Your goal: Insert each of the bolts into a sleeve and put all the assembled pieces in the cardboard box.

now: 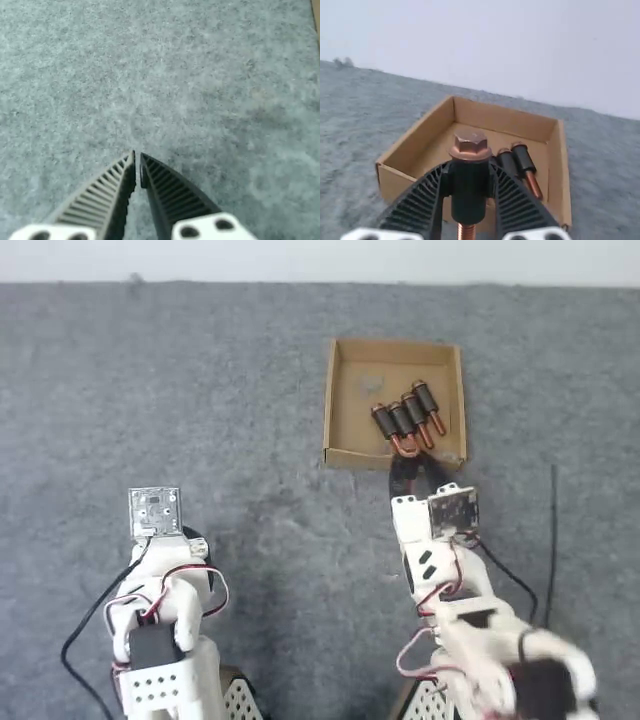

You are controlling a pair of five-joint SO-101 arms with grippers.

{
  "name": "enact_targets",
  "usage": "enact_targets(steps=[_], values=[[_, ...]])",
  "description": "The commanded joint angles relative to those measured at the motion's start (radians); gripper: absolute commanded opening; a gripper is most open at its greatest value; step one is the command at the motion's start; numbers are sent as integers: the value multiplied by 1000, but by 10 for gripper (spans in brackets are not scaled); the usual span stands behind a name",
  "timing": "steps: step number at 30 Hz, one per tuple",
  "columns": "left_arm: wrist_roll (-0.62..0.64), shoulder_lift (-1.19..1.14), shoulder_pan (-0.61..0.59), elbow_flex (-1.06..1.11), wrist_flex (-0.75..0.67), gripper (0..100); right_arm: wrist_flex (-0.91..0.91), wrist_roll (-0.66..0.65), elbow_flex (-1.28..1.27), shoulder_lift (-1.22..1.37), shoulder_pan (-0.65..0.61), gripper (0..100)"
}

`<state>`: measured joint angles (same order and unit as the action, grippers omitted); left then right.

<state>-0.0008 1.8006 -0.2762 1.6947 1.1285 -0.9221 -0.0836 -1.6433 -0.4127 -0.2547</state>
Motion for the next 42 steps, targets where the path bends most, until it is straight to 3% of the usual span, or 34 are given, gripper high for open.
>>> enact_targets(steps=[1,8,13,20,28,35,42], values=[[-6,20,-3,-10,0,11,344,5,68,-248,19,6],[-6,20,-3,-10,0,11,1069,5,256,-565,19,6],[-6,20,-3,-10,0,11,1405,5,470,-624,19,6],[-6,20,-3,-10,0,11,1681,3,793,-512,19,6],[-6,20,-3,-10,2,11,1971,3,1238,-154,59,6],[-6,20,-3,-10,9,11,2111,3,1651,236,131,6],[-6,20,-3,-10,9,11,2140,3,1995,607,128,6]])
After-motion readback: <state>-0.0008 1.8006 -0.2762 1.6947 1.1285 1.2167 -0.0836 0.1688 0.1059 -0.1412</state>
